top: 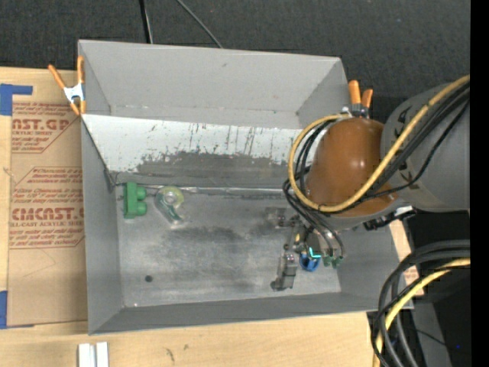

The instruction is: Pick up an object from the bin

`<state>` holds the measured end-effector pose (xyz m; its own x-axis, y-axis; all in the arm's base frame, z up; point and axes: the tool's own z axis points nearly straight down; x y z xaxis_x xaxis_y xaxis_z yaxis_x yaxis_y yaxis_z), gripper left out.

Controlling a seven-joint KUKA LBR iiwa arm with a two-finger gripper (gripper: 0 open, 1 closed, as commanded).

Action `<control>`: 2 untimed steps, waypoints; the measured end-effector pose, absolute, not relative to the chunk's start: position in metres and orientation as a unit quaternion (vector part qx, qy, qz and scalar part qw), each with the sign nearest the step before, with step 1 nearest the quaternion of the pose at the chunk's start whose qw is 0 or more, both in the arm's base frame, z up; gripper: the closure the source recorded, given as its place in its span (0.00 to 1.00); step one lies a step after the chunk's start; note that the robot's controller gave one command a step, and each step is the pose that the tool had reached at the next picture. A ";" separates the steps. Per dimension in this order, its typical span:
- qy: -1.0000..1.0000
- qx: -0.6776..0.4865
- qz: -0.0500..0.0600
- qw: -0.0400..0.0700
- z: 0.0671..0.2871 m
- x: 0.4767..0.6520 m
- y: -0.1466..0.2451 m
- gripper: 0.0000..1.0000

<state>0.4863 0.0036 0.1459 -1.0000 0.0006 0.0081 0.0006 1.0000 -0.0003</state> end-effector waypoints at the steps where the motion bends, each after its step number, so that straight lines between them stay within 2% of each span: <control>1: -0.987 0.158 0.001 0.001 0.108 0.506 -0.068 0.00; 2: -0.989 0.151 0.001 -0.001 0.092 0.513 -0.144 0.00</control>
Offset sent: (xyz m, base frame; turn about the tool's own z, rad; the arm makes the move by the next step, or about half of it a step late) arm 0.0204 -0.0702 -0.0367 -0.3212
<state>0.5134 -0.1440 0.0922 -0.9544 -0.2985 -0.0019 -0.2985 0.9544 -0.0030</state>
